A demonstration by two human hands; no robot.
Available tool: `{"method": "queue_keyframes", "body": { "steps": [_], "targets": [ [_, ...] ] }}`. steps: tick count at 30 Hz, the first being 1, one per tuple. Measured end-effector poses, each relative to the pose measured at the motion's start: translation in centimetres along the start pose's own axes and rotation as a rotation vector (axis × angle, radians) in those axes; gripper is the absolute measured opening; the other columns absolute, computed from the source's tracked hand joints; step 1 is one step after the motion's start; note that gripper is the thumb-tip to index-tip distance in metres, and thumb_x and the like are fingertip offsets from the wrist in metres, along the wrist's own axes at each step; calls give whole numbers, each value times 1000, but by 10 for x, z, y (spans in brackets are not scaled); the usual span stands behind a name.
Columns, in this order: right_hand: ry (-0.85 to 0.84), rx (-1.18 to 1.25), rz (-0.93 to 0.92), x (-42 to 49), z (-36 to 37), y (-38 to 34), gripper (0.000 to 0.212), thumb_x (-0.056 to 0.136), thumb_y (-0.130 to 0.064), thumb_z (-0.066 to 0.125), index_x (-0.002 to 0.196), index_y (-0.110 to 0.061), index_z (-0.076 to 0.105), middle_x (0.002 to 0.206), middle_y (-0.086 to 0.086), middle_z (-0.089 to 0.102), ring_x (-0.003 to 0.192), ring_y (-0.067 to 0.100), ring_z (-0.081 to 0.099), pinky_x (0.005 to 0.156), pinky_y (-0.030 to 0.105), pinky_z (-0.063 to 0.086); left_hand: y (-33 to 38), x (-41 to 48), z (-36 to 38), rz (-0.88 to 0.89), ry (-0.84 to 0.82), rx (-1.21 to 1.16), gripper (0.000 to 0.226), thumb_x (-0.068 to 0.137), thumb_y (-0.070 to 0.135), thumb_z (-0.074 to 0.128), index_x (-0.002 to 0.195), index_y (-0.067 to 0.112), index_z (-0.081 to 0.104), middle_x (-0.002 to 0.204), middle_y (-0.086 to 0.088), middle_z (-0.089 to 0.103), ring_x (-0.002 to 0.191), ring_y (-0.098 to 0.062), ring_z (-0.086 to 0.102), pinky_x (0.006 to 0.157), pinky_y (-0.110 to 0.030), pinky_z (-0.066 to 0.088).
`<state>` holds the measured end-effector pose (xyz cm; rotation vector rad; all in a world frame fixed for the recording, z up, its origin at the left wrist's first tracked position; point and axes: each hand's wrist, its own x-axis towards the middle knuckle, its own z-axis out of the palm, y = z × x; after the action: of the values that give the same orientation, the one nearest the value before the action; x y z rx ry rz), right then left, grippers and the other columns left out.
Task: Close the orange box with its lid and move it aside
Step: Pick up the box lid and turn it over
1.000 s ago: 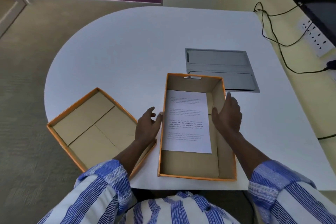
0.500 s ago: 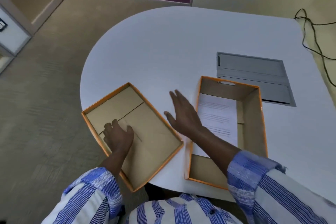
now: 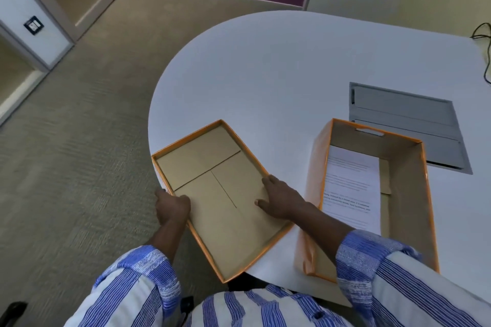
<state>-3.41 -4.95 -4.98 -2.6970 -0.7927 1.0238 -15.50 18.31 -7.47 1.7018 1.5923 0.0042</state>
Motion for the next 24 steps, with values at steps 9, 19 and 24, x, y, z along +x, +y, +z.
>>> {"method": "queue_keyframes", "body": {
  "steps": [9, 19, 24],
  "targets": [
    [119, 312, -162, -1, -43, -89, 48, 92, -53, 57, 123, -17, 61, 111, 5, 69, 102, 20, 64, 83, 36, 52, 92, -14, -7, -28, -19, -566, 59, 84, 65, 52, 80, 8, 68, 85, -9, 70, 79, -27, 65, 72, -38, 51],
    [361, 514, -141, -17, -112, -93, 20, 94, -36, 61, 93, -17, 55, 78, -3, 62, 69, 14, 59, 61, 32, 47, 147, -36, 5, -7, -476, -819, 61, 96, 63, 45, 103, 7, 67, 87, -17, 72, 71, -27, 68, 63, -36, 52],
    [315, 959, -161, -39, -148, -67, 33, 94, -37, 64, 103, -6, 63, 87, 11, 69, 74, 24, 65, 68, 34, 50, 106, -35, 37, -66, -496, -481, 78, 83, 73, 52, 121, 6, 61, 120, -20, 65, 104, -35, 65, 85, -44, 54]
  ]
}}
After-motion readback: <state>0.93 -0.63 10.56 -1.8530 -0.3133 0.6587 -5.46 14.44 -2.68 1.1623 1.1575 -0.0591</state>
